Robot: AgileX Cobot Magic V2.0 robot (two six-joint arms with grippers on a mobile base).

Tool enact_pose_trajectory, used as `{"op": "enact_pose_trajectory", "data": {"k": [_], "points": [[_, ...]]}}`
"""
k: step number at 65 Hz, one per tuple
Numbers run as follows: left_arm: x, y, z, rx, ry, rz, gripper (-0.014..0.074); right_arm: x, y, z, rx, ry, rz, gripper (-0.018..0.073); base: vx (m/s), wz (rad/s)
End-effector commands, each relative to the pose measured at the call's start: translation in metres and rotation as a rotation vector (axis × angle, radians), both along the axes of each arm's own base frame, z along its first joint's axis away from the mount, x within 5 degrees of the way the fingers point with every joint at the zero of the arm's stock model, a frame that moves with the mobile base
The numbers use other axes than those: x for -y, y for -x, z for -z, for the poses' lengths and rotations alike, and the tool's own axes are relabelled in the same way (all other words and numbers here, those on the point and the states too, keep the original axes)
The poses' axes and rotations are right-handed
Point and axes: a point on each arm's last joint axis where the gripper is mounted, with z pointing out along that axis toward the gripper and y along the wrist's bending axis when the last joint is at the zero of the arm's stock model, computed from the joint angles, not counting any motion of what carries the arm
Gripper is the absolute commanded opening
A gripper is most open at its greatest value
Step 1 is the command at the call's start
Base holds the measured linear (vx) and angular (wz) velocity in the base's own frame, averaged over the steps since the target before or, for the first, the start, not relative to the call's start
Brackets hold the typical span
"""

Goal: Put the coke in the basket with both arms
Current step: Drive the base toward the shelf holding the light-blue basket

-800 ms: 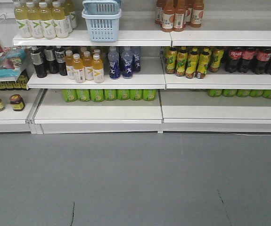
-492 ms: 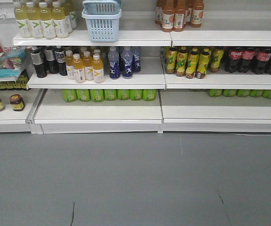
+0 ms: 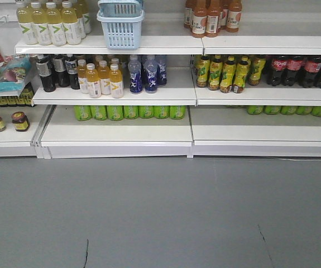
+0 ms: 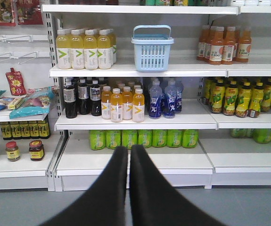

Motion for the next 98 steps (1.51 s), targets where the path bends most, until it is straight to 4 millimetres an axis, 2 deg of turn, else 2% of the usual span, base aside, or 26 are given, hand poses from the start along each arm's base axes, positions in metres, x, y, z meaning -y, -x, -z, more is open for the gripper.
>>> {"op": "enact_pose_trajectory", "data": {"k": [1, 98], "points": [[0.0009, 0.0029, -0.0185, 0.118, 0.003, 0.011, -0.0006, -0.0010, 0.0004, -0.0046, 0.072, 0.017, -0.010, -0.0004, 0.00, 0.00], [0.0009, 0.0029, -0.0185, 0.118, 0.003, 0.011, -0.0006, -0.0010, 0.0004, -0.0046, 0.072, 0.017, -0.010, -0.0004, 0.11, 0.02]]}}
